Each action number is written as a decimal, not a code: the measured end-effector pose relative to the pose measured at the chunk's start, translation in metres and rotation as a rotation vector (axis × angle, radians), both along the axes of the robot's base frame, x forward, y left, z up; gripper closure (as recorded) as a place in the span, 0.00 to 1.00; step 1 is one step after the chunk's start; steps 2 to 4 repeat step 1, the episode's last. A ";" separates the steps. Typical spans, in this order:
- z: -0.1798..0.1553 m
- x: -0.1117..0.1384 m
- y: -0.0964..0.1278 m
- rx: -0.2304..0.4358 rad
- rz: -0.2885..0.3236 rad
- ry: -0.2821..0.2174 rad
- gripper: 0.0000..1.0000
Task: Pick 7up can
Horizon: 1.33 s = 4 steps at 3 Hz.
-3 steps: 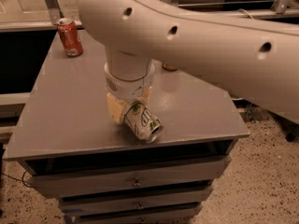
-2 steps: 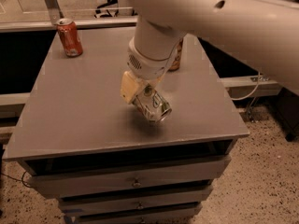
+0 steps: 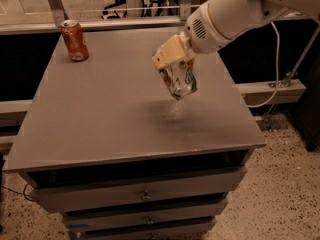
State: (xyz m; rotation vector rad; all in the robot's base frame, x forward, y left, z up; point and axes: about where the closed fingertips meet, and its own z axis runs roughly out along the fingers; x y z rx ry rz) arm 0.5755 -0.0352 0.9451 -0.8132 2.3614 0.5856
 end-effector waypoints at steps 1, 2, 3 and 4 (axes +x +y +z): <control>0.012 -0.007 0.007 0.081 0.005 0.019 1.00; 0.012 -0.007 0.007 0.081 0.005 0.019 1.00; 0.012 -0.007 0.007 0.081 0.005 0.019 1.00; 0.012 -0.007 0.007 0.081 0.005 0.019 1.00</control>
Offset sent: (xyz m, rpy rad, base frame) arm 0.0000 0.0000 0.0000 0.0000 0.0000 0.0000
